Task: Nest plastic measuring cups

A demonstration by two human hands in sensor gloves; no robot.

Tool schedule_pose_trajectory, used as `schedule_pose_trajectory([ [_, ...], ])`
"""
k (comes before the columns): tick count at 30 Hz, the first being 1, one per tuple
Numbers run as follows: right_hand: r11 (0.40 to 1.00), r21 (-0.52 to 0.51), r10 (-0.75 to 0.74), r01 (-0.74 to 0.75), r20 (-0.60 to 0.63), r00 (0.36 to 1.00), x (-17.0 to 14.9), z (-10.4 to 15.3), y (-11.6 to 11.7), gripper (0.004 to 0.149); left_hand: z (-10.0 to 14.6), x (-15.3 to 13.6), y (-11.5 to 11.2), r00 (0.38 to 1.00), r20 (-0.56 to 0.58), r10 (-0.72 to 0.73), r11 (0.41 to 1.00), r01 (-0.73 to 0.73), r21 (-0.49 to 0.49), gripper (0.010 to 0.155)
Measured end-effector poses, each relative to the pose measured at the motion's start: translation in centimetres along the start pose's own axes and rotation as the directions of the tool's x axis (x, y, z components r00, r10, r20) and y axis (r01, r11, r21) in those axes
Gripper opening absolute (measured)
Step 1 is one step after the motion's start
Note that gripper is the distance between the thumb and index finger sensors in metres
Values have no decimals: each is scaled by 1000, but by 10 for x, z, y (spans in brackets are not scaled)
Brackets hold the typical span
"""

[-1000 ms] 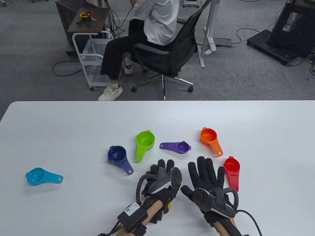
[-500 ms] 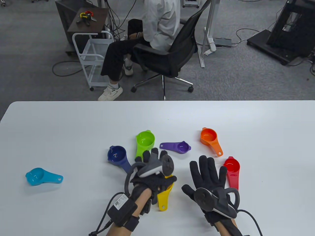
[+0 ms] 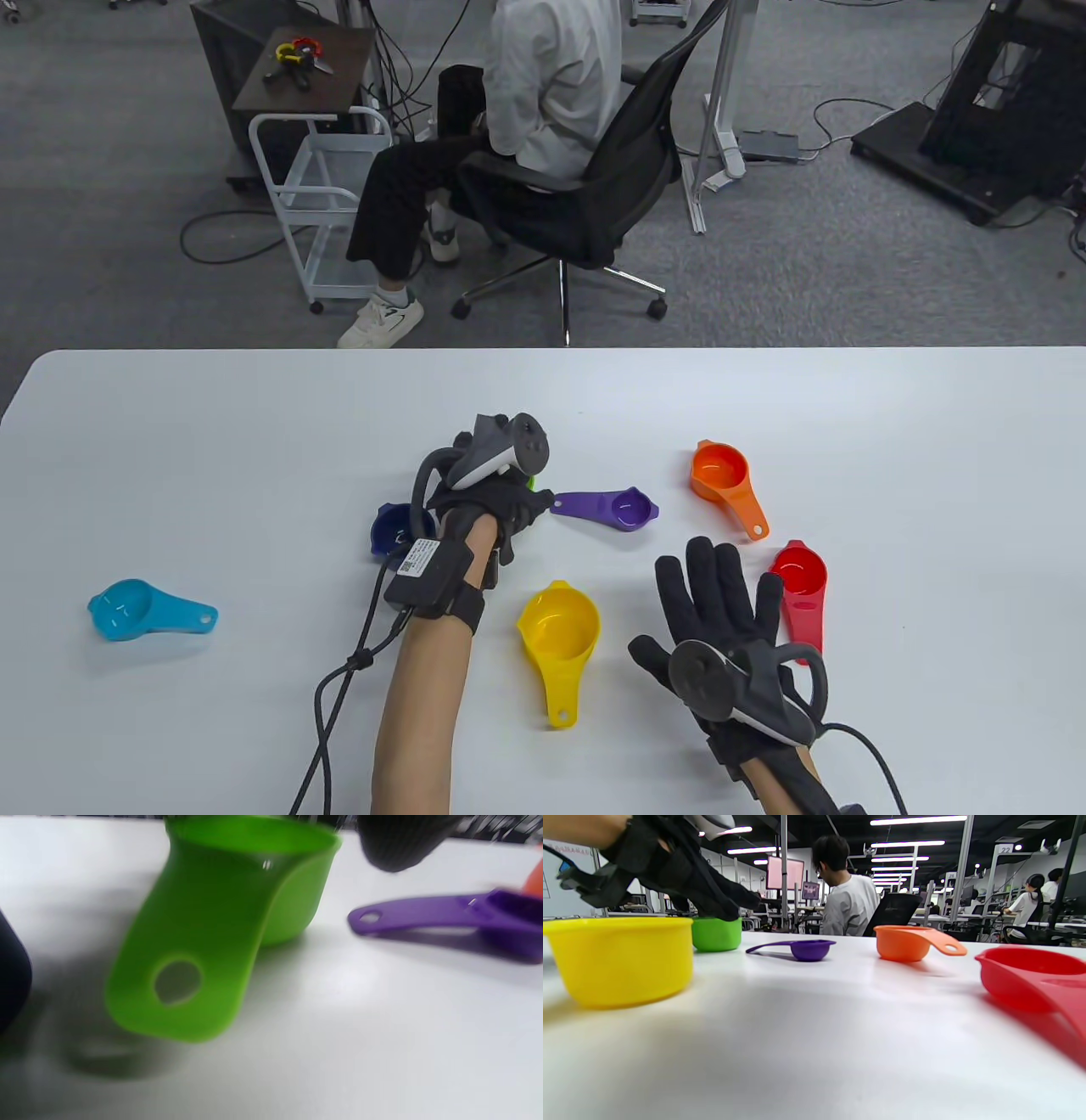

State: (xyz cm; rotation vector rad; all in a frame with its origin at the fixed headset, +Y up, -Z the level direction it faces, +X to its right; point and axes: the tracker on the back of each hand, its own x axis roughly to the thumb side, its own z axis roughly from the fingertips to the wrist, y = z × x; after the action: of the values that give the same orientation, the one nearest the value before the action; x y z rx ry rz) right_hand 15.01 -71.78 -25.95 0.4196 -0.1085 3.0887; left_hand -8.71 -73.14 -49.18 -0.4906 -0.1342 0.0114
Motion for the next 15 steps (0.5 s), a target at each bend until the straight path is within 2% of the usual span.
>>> schedule_pose_trajectory([
  [1, 1000, 11, 2, -2, 1, 1000, 0, -1, 1, 84, -5, 0, -4, 1000, -17, -19, 999, 18, -39, 81],
  [3, 1000, 26, 3, -3, 2, 1000, 0, -1, 2, 84, -7, 2, -4, 1000, 10, -15, 999, 15, 44, 81],
  [5, 1000, 31, 2, -2, 4, 1000, 0, -1, 2, 84, -4, 5, -4, 999, -6, -37, 999, 37, 33, 81],
  [6, 1000, 31, 1, -1, 5, 1000, 0, -1, 2, 84, 3, 6, -1, 997, -1, -72, 995, 72, 65, 83],
  [8, 1000, 27, -1, 1, 5, 1000, 0, 0, 2, 84, 20, 11, 6, 996, 47, -73, 990, 67, 122, 87],
  [10, 1000, 24, 5, -5, 2, 1000, 0, -1, 2, 84, 54, 20, 14, 993, 114, -19, 978, -5, 207, 89],
  [12, 1000, 25, 13, -13, 1, 1000, 1, 0, 3, 84, 83, 30, 14, 989, 143, 35, 975, -65, 211, 91],
  [15, 999, 32, 15, -15, -4, 1000, 2, 0, 3, 84, 124, 45, 2, 977, 190, 101, 974, -136, 181, 93],
])
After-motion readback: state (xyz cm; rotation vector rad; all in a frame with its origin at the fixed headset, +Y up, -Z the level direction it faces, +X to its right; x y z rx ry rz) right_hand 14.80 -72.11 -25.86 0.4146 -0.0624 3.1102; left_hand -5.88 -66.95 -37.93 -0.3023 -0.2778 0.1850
